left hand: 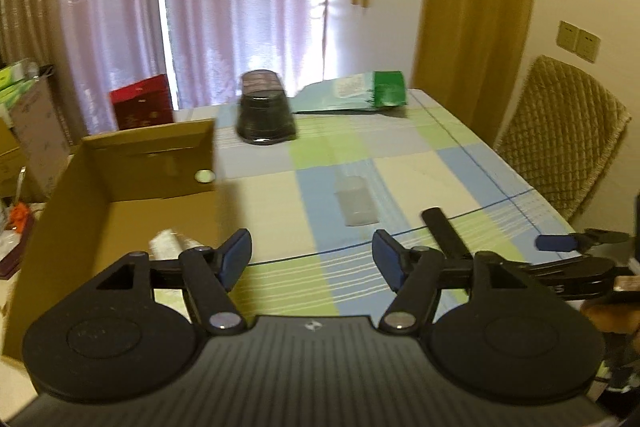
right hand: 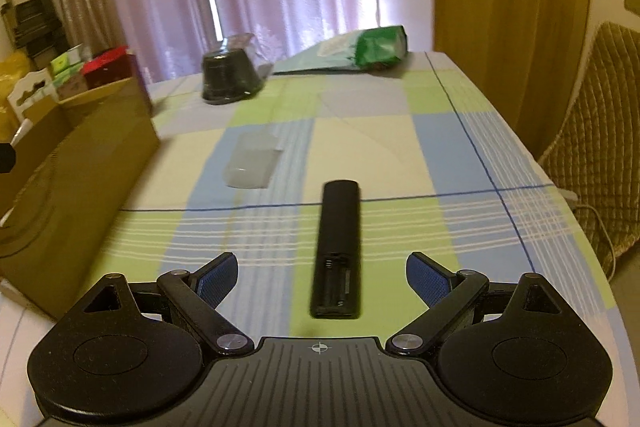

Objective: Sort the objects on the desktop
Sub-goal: 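Move both open tools back over the black remote and clear cup, then grasp the black remote with the right tool while the left tool grasps the clear plastic cup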

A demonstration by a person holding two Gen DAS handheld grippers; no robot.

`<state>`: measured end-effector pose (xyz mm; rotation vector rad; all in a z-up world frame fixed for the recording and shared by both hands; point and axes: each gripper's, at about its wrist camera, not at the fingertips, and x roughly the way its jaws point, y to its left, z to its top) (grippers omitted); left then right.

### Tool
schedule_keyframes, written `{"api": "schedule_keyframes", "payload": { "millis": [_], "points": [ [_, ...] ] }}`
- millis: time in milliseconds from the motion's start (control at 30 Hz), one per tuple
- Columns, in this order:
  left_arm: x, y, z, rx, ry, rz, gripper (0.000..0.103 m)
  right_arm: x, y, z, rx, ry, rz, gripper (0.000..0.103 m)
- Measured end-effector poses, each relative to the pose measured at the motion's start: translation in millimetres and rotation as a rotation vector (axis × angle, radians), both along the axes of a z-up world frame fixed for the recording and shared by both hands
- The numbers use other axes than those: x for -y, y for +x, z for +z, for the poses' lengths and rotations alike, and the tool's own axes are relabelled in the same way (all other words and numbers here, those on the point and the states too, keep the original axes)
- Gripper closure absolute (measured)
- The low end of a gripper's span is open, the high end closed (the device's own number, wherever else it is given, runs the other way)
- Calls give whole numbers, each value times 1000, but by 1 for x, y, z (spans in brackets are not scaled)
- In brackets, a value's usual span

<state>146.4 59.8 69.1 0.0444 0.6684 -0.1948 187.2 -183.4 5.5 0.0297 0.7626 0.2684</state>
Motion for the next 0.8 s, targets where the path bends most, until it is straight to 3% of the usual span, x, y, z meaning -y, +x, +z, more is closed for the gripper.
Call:
{"api": "schedule_keyframes", "payload": {
  "millis": [200, 267, 300, 533, 567, 600, 700, 733, 800],
  "points": [
    [40, 25, -25, -40, 16, -58, 35, 2, 25, -28, -44, 1, 10, 10],
    [50, 35, -37, -59, 21, -67, 35, 0, 33, -36, -56, -8, 32, 18],
    [54, 39, -43, -70, 24, -68, 35, -1, 37, -40, -63, -16, 46, 26],
    [66, 69, -76, -126, 17, -25, 33, -2, 59, -63, -66, -40, 57, 28],
    [66, 74, -79, -132, 14, -16, 32, -4, 61, -65, -64, -44, 59, 31],
    [66, 78, -84, -138, 10, -7, 32, -5, 62, -67, -62, -49, 61, 40],
    [67, 89, -94, -153, 5, 13, 30, -6, 62, -69, -52, -60, 63, 45],
    [67, 92, -98, -158, 3, 17, 30, -5, 62, -69, -48, -63, 64, 60],
    [69, 99, -105, -163, 5, 16, 30, -5, 60, -69, -39, -70, 64, 64]
  ]
}}
